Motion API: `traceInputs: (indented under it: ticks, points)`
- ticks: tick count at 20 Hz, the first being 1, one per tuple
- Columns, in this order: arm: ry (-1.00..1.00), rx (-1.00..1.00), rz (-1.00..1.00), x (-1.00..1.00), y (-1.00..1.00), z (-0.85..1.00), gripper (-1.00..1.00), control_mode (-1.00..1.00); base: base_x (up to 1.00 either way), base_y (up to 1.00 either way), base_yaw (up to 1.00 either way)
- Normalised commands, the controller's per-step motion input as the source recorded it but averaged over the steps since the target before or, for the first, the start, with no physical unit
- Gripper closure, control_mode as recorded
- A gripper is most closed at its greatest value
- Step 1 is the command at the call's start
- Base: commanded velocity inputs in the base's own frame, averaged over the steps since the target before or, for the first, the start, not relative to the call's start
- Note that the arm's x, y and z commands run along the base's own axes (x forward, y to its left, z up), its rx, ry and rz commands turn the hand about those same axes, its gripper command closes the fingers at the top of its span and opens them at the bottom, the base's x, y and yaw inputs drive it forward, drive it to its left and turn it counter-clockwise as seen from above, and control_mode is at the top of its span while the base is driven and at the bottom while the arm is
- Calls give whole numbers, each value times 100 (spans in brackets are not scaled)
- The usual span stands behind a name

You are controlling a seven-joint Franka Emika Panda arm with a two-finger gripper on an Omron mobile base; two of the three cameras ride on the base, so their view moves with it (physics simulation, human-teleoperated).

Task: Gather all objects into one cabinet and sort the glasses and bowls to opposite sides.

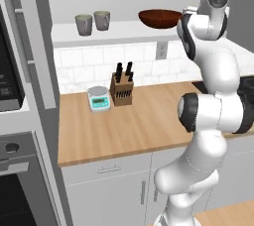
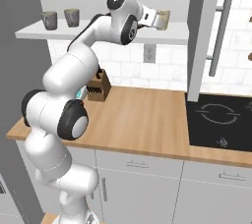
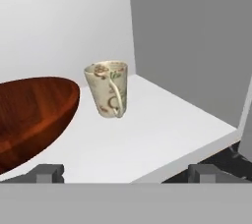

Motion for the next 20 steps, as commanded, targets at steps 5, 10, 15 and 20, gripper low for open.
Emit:
traceInputs:
  ticks: [5,10,15,20]
  points:
    - [0,0,6,36,-10,-11,-100,-100,0,0,0]
    - [-2,0,5,23,-24,-6,-100,-100,0,0,0]
    - [-4,0,3,23,-13,-14,-100,-100,0,0,0]
    - [-5,0,1,25,0,-14,-100,-100,0,0,0]
